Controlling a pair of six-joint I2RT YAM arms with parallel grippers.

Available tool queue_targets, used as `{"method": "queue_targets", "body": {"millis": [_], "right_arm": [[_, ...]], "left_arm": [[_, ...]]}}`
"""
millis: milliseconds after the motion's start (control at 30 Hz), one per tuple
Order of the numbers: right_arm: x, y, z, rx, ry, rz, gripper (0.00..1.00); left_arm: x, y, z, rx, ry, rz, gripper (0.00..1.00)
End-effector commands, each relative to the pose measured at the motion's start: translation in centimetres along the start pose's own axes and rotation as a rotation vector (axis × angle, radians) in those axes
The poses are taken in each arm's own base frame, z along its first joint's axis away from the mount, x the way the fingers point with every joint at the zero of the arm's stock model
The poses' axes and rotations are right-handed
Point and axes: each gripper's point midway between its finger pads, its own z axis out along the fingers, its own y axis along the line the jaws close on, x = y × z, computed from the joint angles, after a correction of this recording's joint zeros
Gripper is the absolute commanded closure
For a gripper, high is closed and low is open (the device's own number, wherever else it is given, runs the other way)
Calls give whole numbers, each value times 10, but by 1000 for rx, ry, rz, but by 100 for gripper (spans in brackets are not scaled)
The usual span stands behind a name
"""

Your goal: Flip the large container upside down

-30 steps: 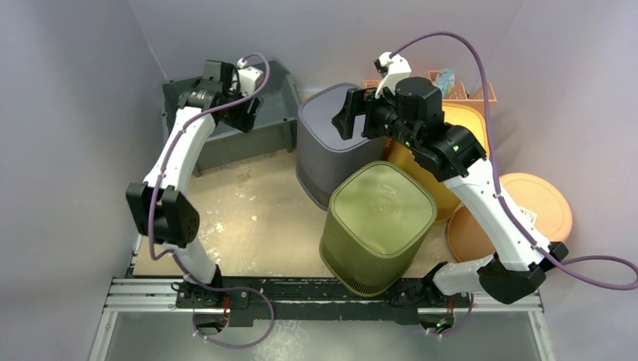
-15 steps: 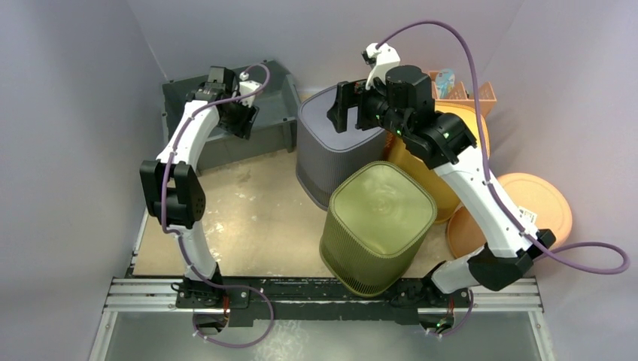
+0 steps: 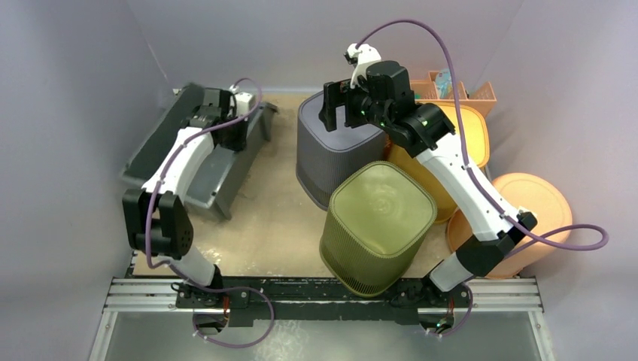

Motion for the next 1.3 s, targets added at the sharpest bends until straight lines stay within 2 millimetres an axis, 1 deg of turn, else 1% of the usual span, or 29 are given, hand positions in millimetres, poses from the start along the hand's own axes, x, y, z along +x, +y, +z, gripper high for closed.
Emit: {"method": "queue_targets", "body": {"millis": [0,100,200,300,400,467,533,633,667,733,900,1000,1133,1233,1267], "right_arm": [[-23,11,-7,-58,-68,-3,0],[-23,15,-5,-80,-68,9,0],[-22,18,-6,-95,-68,23,0],[-21,17,-10,-92,-73,35,0],[-21,12,-16,-67,-81,47,0],[-22,8,-19,-50,-90,51,0],[-23,6,-23,-39,-99,57,0],[-24,3,-24,-21,-106,59,0],[-23,2,-24,-17,-105,59,0],[-22,1,-25,-10,-102,60,0],[-19,-3,-27,6,-102,64,0],[-17,-5,-27,13,-100,60,0],[-16,-6,-27,16,-100,55,0],[-15,-7,-28,21,-99,51,0],[-15,-8,-29,24,-101,51,0]], "left_arm": [[18,5,-23,-94,-38,-345,100],[-2,0,-40,-83,-127,-437,100],[-28,-5,-59,-44,-197,-462,100],[-64,-18,-81,48,-303,-481,100],[-105,-35,-112,180,-456,-521,100],[-134,-53,-137,324,-568,-556,100],[-156,-66,-156,438,-638,-600,100],[-177,-79,-183,564,-697,-635,100],[-182,-82,-191,590,-717,-622,100],[-186,-83,-201,598,-734,-611,100],[-187,-81,-209,610,-747,-606,100],[-183,-72,-201,601,-740,-648,100],[-181,-56,-192,648,-754,-765,100],[-175,-31,-179,614,-750,-841,100],[-172,-19,-175,601,-749,-865,100]]}}
